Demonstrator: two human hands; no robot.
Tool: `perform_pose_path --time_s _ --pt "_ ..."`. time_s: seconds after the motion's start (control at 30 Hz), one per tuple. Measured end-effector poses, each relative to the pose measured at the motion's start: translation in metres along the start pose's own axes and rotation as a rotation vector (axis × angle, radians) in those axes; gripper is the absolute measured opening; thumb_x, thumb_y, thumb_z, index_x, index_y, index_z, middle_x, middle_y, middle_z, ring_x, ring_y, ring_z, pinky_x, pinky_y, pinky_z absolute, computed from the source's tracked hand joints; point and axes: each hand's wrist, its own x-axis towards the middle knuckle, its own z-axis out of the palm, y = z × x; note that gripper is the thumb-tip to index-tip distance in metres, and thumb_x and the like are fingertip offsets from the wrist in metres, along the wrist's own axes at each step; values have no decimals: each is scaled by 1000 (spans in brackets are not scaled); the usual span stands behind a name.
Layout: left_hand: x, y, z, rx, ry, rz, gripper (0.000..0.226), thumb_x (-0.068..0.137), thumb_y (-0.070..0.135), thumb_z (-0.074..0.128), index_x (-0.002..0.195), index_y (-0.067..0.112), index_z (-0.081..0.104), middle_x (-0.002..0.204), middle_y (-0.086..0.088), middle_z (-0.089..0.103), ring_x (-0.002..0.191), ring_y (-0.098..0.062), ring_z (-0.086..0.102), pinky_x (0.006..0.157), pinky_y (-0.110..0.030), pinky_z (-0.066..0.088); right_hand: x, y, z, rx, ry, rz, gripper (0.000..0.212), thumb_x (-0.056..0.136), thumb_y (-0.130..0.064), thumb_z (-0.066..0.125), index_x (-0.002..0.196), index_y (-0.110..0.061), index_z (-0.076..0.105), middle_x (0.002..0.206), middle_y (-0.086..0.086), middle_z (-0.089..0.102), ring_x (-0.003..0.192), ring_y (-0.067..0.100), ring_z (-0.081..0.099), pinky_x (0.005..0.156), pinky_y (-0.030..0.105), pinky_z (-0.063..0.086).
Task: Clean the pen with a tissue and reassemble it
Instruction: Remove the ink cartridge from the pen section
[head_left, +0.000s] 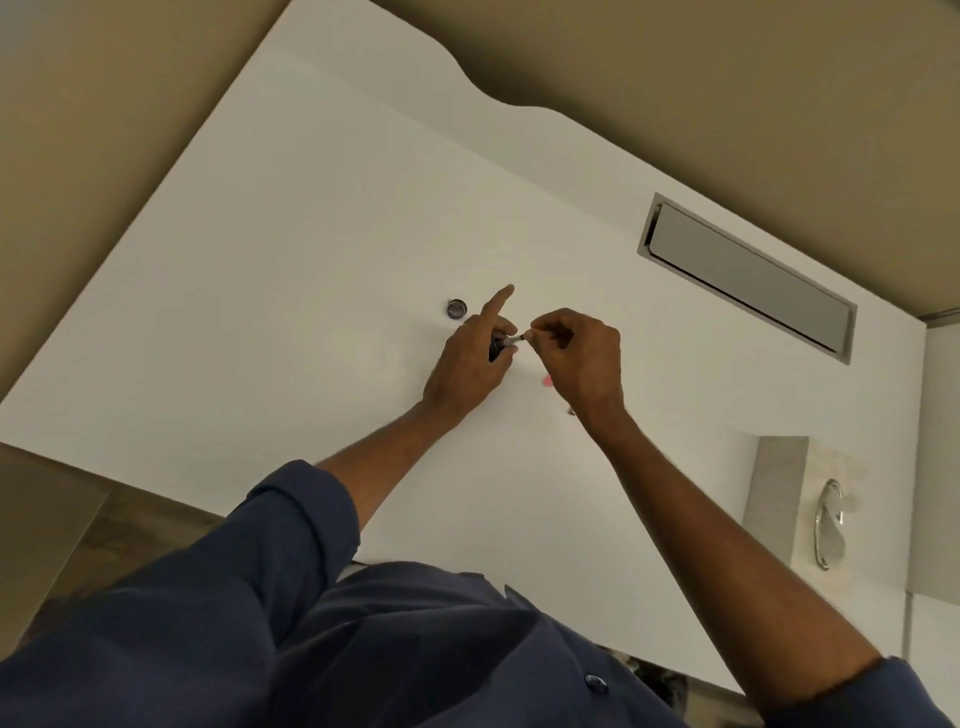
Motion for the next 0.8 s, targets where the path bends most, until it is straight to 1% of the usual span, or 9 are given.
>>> perform_pose_path --time_s 0.1,0.17,0.23,0.27,0.37,0.53,0.63,0.7,0.8 --pt "3 -1 -1 -4 -4 3 75 93 14 69 156 28 31 111 5 67 98 -5 64 83 -1 42 1 0 0 -12 4 -17 7 92 -17 72 94 -14 78 79 -5 74 65 21 72 70 43 61" --pt "5 -3 -1 2 -22 9 77 93 15 70 156 30 29 111 6 66 98 -7 64 86 -7 47 1 0 1 -20 2 -18 9 91 -20 74 96 -14 78 81 -4 74 65 21 72 71 44 62" --pt "6 -4 -1 13 -38 26 79 92 16 71 157 32 28 109 7 66 97 -8 65 90 -18 53 1 -1 1 -24 10 -21 9 91 -21 74 96 -15 77 80 -4 74 65 20 72 71 45 62" --pt "6 -5 -1 17 -45 32 80 92 15 71 157 32 27 109 7 66 97 -9 65 90 -21 54 1 -2 1 -26 17 -29 7 91 -20 74 95 -15 77 80 -4 74 65 20 72 71 45 62" --pt "8 -6 -1 23 -37 37 81 92 15 71 157 31 27 106 7 67 96 -10 65 90 -24 56 1 -3 3 -34 23 -43 5 90 -20 74 92 -16 77 78 -4 74 62 19 71 69 44 61" --pt "6 -7 -2 27 -22 53 80 91 12 70 157 30 28 104 7 70 96 -9 66 91 -23 55 1 -2 3 -55 22 -26 12 92 -29 74 92 -17 77 79 -6 75 61 15 71 70 35 60" --pt "5 -6 -2 49 -10 75 79 91 10 70 157 27 30 104 5 73 96 -8 66 91 -23 54 2 0 4 -56 28 -9 19 94 -36 72 94 -17 77 80 -6 75 63 16 72 71 37 60" --pt "5 -5 -1 49 -3 78 79 91 10 70 157 26 31 104 3 74 96 -9 66 91 -21 52 2 1 5 -78 43 0 22 95 -39 70 95 -18 76 76 -4 74 65 16 72 72 37 60" --pt "5 -2 -1 43 9 72 79 91 9 71 157 25 31 105 2 74 96 -9 67 91 -19 51 3 1 4 -99 59 0 23 95 -39 70 91 -17 74 71 -4 72 68 15 71 72 37 59"
